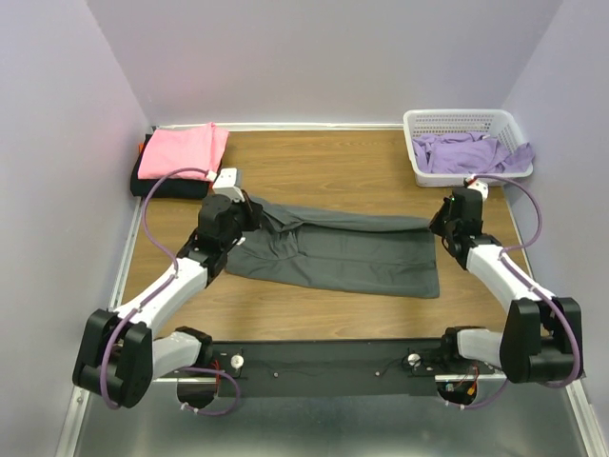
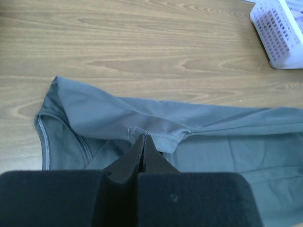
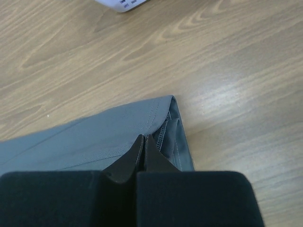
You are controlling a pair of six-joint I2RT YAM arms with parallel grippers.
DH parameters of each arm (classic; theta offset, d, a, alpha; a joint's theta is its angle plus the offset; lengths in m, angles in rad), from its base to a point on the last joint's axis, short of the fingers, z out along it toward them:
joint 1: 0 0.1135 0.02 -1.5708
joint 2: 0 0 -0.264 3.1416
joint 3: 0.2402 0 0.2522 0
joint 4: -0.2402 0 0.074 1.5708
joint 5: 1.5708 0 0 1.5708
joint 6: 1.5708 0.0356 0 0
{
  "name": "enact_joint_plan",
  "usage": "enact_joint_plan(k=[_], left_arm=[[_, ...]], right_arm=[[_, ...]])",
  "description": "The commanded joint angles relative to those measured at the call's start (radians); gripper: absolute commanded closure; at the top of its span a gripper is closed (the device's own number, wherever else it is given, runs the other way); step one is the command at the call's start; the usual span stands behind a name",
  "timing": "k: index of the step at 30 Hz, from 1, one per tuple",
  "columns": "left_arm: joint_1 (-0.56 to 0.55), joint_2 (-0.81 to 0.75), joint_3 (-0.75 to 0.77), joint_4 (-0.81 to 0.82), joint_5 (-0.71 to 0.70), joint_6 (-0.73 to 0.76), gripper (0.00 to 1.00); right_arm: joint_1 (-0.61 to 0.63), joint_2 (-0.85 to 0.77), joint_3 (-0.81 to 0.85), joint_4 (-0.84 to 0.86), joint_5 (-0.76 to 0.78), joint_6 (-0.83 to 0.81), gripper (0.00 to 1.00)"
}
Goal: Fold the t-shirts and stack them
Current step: Fold the tshirt
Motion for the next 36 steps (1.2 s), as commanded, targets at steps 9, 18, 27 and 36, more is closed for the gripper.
enact_joint_plan(k=[9, 18, 27, 36], left_arm=[[-0.015, -0.177, -0.14, -0.031, 0.008, -0.049, 0.34], [-0.017, -0.236, -0.119, -0.047, -0.049, -0.049, 0.02], [-0.017, 0.056, -0.059, 0.105, 0.031, -0.043, 0.02], [-0.017, 0.271, -0.016, 0.189, 0.063, -0.022, 0.02]], right_arm=[[0.006, -0.186, -0.094, -0.116, 0.006, 0.017, 0.52], [0.005, -0.315, -0.079, -0.137, 0.005, 0.029, 0.19], [0.006, -0.136, -0.046, -0.052, -0.075, 0.012, 0.2], [0.101, -0.064, -0.053, 0.045, -0.139, 0.033, 0.21]])
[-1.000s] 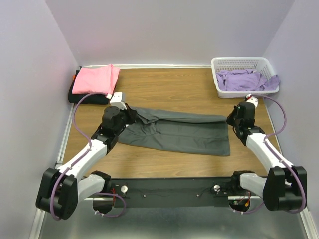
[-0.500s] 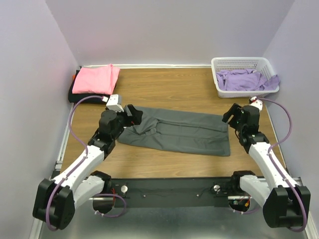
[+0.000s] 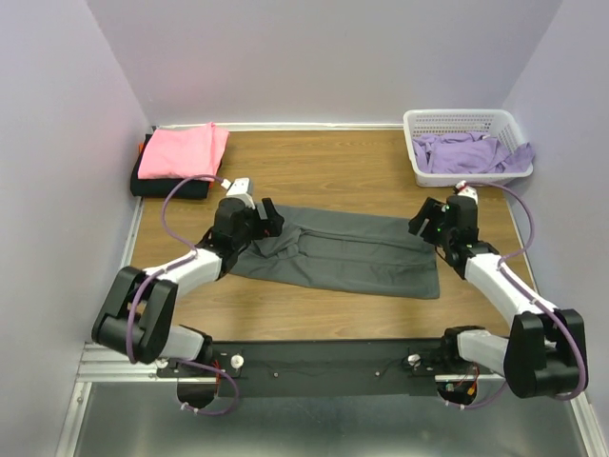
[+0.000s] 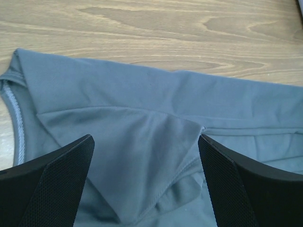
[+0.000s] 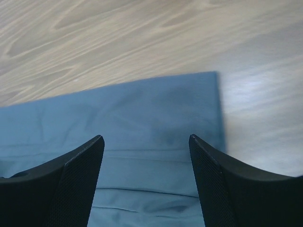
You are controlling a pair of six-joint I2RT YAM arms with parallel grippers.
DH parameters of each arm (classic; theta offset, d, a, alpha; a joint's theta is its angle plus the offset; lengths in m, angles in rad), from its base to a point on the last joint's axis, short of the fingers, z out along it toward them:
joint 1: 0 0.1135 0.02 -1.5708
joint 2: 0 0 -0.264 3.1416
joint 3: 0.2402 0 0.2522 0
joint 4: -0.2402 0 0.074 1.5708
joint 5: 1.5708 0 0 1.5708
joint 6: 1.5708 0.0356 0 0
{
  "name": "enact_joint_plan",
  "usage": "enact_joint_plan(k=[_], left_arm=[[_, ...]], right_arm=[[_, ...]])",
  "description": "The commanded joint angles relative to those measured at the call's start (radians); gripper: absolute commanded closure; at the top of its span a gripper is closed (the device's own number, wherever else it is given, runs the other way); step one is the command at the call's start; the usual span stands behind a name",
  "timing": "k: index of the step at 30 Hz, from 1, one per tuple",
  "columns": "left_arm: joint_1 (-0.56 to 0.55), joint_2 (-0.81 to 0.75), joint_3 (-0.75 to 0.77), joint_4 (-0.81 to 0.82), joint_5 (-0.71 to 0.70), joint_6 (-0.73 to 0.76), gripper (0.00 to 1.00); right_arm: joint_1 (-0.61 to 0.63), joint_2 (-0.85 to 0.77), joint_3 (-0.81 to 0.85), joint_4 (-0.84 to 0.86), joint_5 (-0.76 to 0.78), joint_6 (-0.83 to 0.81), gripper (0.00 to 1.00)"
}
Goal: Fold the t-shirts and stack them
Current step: Fold the tshirt
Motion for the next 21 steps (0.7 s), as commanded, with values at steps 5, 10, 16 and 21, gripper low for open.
enact_joint_plan(k=[5, 10, 16, 21], left_arm=[[-0.004, 0.212, 0.075, 0.119, 0.071, 0.036, 0.02], [-0.004, 0.316, 0.114, 0.158, 0.111, 0.036, 0.02], [-0.004, 0.411, 0.19, 0.169, 0.118, 0.054, 0.02], [-0.003, 0.47, 0.258, 0.149, 0.129, 0.078, 0.02]], right_arm=[[0.162, 0.112, 0.046, 0.097, 0.007, 0.01, 0.21], [0.206, 0.215, 0.049, 0.155, 0.015, 0.009, 0.21], [0.24, 0.262, 0.035, 0.186, 0.067, 0.021, 0.21], [0.252, 0.319, 0.035, 0.184, 0.099, 0.047, 0.2]])
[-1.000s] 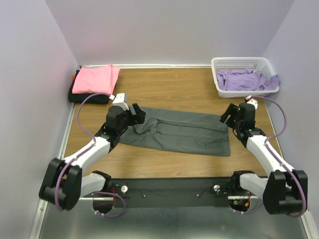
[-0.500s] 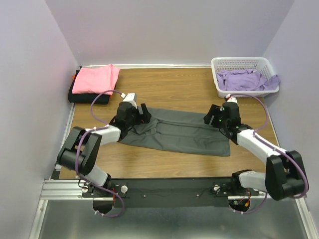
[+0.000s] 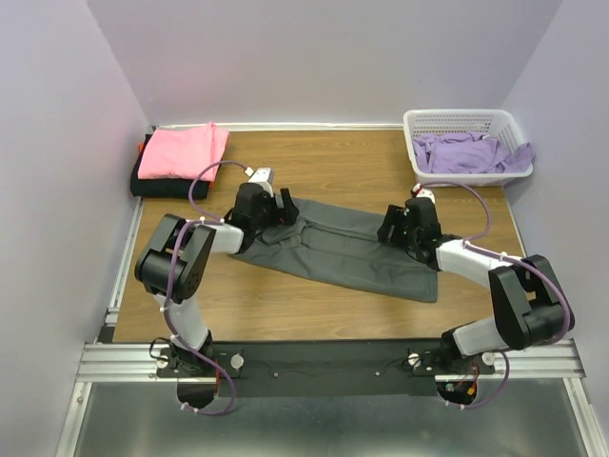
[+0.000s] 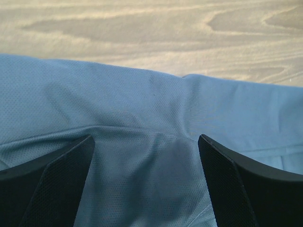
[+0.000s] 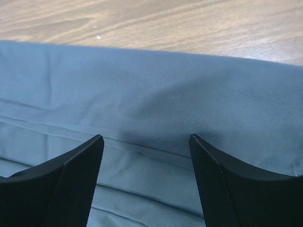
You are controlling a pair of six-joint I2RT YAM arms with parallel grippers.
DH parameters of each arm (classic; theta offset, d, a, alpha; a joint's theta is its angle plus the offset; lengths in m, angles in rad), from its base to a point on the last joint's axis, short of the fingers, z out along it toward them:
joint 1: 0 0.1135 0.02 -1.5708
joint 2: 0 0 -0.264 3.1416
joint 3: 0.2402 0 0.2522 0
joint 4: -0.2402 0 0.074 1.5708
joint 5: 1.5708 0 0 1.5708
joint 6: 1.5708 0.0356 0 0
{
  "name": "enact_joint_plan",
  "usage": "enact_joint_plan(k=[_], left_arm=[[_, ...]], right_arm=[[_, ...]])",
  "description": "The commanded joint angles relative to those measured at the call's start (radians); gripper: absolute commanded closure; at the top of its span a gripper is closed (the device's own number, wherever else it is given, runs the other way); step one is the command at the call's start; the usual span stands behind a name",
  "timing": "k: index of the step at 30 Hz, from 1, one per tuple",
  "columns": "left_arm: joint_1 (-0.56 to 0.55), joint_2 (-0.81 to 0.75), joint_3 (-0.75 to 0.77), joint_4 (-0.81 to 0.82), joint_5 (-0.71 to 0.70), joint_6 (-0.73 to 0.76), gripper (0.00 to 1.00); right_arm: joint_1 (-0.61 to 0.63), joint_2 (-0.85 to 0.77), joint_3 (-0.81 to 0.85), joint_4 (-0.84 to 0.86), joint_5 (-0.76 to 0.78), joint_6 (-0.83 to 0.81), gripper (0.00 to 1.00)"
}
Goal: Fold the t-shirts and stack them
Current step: Fold the tshirt
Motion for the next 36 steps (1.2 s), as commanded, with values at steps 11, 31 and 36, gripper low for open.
enact_joint_plan(k=[11, 31, 36], left_arm=[[0.002, 0.172, 0.212, -0.053, 0.032, 0.076, 0.03], [0.007, 0.186, 0.433, -0.199, -0.032, 0.158, 0.02], [0.005, 0.075, 0.392, -0.223, -0.075, 0.165, 0.02]], right_arm=[[0.04, 0.188, 0.023, 0.012, 0.064, 0.112, 0.21], [0.236, 0.02, -0.033, -0.232, 0.193, 0.301, 0.2], [0.248, -0.086, -0.037, -0.252, 0.12, 0.278, 0.2]])
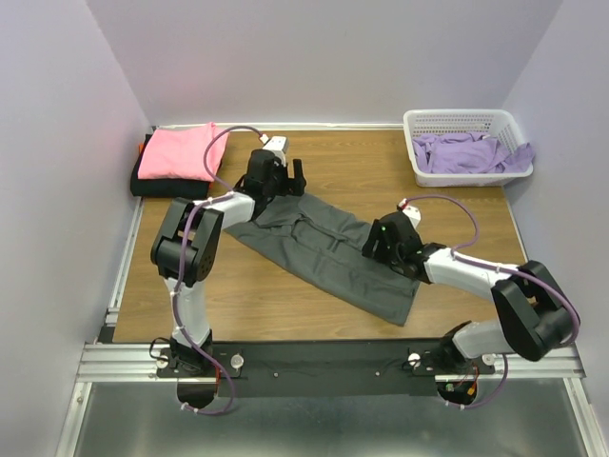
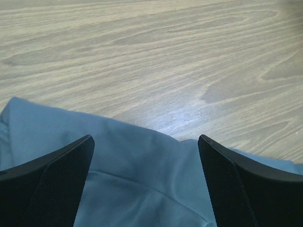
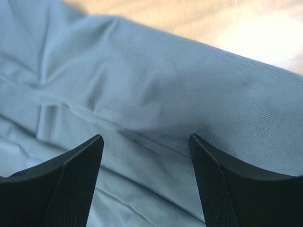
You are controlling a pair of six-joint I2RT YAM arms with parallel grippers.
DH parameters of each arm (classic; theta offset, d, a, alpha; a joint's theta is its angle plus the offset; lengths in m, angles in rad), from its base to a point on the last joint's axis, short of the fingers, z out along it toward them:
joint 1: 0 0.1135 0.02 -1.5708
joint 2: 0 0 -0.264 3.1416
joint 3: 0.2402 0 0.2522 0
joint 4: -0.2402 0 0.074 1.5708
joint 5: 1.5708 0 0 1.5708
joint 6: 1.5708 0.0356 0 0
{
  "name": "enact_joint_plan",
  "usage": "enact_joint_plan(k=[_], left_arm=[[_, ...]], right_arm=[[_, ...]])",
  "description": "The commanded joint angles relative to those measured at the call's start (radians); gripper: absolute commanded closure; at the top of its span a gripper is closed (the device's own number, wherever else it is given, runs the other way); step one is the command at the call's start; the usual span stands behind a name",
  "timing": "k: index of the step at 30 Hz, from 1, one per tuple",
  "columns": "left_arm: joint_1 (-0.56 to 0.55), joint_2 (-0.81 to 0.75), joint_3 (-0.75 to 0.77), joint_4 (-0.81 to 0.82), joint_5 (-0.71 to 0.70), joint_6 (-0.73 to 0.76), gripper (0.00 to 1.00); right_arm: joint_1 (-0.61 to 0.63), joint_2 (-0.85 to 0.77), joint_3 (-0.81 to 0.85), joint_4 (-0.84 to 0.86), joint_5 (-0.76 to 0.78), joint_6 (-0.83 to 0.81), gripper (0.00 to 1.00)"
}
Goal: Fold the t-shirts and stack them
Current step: Fold the tshirt
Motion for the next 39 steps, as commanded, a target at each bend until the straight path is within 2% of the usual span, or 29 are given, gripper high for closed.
enact_joint_plan(k=[1, 7, 9, 16, 20, 27, 32, 39], left_arm=[[0.003, -0.125, -0.041, -0.022, -0.064, 0.016, 0.02], [-0.023, -0.252, -0.178, -0.013, -0.154, -0.006, 0.02], [-0.032, -0.282, -0.224, -0.011, -0.155, -0.011, 0.02], [-0.052, -0.367, -0.434, 0.105, -0.053, -0.06, 0.02], [-0.058, -0.404, -0.501, 0.141, -0.052, -0.08, 0.02], [-0.062, -0.357, -0.519, 0.151, -0.053, -0.093, 0.02], [-0.062, -0.308, -0.511, 0.194, -0.035, -0.101, 0.02], [-0.062, -0.231, -0.456, 0.221, 0.005, -0.092, 0.02]], right_arm=[[0.012, -0.078, -0.023, -0.121, -0.042, -0.004, 0.19], [0.011, -0.163, -0.007, -0.121, 0.049, -0.107, 0.07], [0.011, -0.16, 0.0, -0.121, 0.062, -0.127, 0.07], [0.011, -0.129, -0.003, -0.095, -0.07, -0.197, 0.05], [0.011, -0.12, -0.027, -0.074, -0.087, -0.208, 0.04], [0.011, -0.107, -0.063, -0.023, -0.09, -0.2, 0.02], [0.012, -0.04, -0.063, -0.016, -0.09, -0.197, 0.01], [0.011, -0.035, -0.072, -0.019, -0.168, -0.125, 0.02]])
